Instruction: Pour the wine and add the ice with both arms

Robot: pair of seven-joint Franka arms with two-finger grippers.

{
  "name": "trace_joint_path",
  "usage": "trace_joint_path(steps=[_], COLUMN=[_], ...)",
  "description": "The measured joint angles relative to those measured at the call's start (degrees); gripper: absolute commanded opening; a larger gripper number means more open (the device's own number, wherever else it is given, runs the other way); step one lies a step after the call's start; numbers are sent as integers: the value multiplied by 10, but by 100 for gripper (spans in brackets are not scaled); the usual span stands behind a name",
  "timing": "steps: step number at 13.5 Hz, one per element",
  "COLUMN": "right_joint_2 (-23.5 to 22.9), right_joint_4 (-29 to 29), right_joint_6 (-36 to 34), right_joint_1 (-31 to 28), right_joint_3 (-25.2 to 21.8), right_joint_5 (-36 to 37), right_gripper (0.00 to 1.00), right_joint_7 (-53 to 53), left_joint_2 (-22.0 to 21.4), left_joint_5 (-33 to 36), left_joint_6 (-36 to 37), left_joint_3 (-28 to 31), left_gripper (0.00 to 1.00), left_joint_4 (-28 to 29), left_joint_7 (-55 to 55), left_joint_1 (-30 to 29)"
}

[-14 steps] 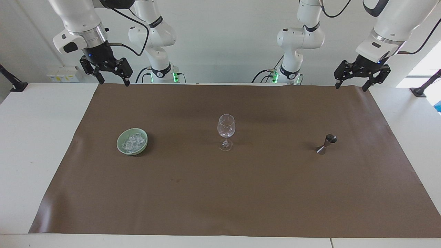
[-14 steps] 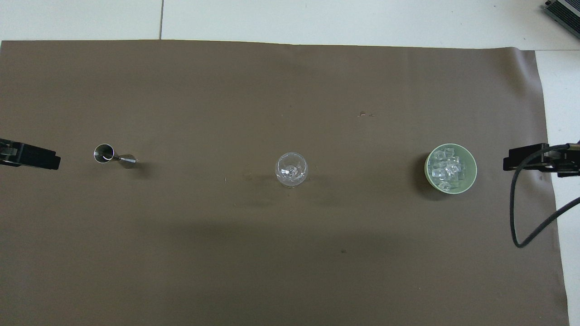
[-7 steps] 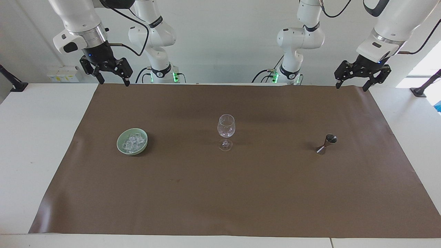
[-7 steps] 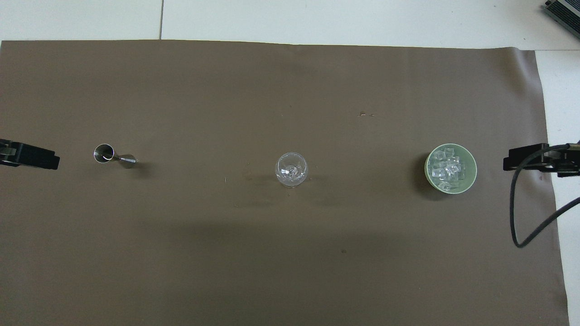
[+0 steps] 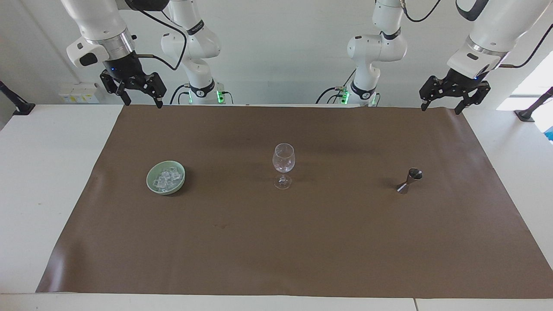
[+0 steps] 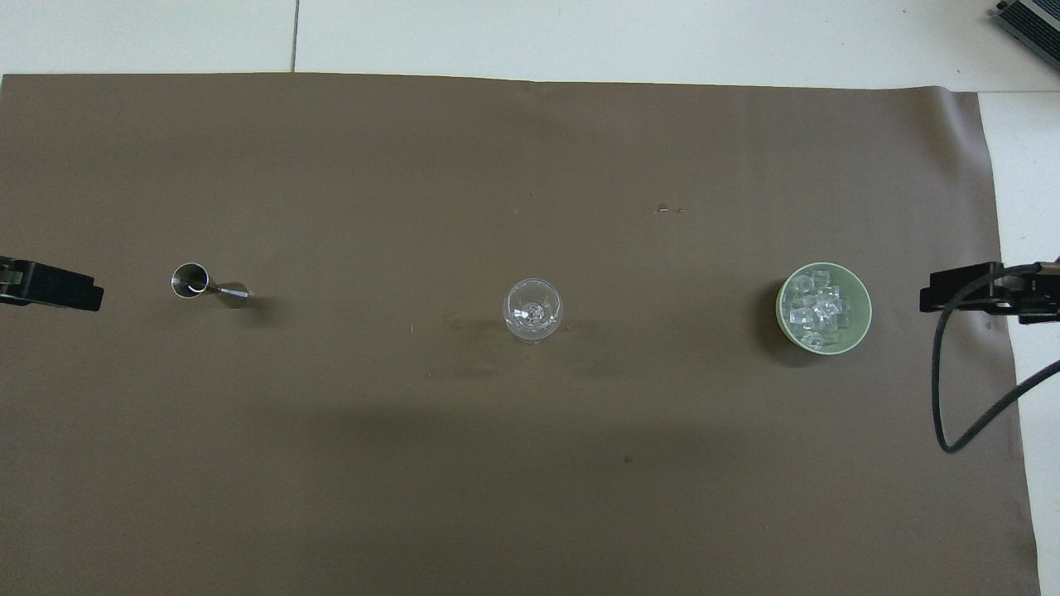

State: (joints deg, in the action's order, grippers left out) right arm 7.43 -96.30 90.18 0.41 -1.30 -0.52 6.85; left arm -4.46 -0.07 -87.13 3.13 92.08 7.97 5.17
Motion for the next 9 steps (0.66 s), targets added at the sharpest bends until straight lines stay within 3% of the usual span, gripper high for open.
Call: trace_joint_path(steps=[9], right_joint_2=[0], right_joint_4=[0], right_joint_6=[0], right_joint_1=[0], right_joint_3=[0], right_joint_5=[0], right_gripper=[100], right_joint_7=[0], left_joint_2=[-20], left_joint_5=[-85], left_joint_6=[-32], left_joint_3=[5], left_gripper=[100], left_joint_4=[88], left_joint_7=[-37], left_joint_1=[-97])
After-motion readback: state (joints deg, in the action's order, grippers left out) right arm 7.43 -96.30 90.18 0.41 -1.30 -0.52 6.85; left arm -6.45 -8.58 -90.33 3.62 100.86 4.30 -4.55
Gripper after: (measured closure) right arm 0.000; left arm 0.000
